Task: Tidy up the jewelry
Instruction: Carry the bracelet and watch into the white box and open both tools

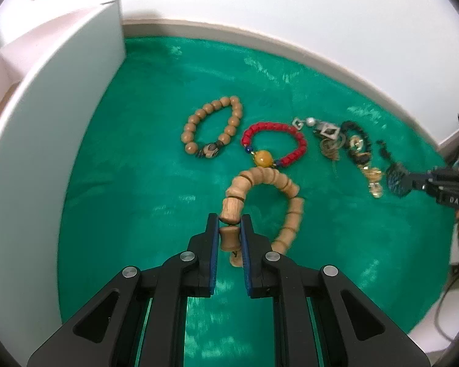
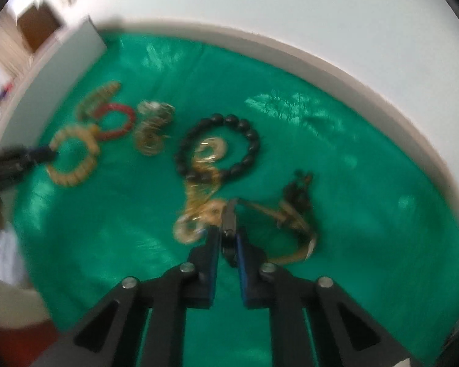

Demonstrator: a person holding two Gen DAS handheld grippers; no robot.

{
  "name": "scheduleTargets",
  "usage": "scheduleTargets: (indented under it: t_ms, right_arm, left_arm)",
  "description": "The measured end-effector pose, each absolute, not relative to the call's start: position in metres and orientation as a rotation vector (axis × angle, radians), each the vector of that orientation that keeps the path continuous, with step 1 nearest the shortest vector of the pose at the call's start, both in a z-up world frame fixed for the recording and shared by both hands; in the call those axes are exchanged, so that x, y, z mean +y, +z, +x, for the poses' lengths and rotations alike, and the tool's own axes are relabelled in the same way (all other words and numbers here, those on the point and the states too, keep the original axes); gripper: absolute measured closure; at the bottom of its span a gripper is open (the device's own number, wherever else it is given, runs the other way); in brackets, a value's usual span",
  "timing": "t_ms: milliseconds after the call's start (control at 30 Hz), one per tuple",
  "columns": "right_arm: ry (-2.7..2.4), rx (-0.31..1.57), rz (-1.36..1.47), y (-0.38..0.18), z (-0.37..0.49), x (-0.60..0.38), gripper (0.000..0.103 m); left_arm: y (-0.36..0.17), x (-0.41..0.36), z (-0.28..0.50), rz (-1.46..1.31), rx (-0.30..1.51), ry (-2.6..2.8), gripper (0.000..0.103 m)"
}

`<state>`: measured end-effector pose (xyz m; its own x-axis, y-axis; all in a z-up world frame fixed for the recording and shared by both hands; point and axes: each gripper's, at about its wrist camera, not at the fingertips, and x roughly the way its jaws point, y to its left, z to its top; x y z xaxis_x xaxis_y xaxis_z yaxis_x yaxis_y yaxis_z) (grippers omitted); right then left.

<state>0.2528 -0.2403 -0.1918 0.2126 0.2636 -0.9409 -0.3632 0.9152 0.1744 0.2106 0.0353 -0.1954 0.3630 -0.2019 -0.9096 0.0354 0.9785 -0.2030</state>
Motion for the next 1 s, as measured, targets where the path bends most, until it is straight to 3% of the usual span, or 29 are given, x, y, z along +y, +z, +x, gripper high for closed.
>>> scheduleTargets:
  t_ms: [200, 433, 767, 1000]
  right_arm:
    - [0.456, 1.241, 0.171, -0.169, 0.222, -0.252, 0.092]
    - [0.562, 1.133, 0.298, -0.120, 0.192, -0.229, 0.092]
    - [0.845, 0.997, 0.238, -0.046, 0.192, -0.090, 0.092]
    - [1.052, 0.959, 0.137, -0.021, 0.196, 0.038, 0.092]
  left_arm:
    - [-0.169, 0.047, 0.186, -0.234, 1.149, -0.135, 0.091]
    - [-0.100, 0.070, 0.154, -0.286, 1.046, -0.122, 0.091]
    - [0.018, 0.184, 0.080, -0.399, 0.844, 0.064, 0.091]
    - [0.023, 0.261, 0.063, -0.412, 0.827, 0.205, 0.091]
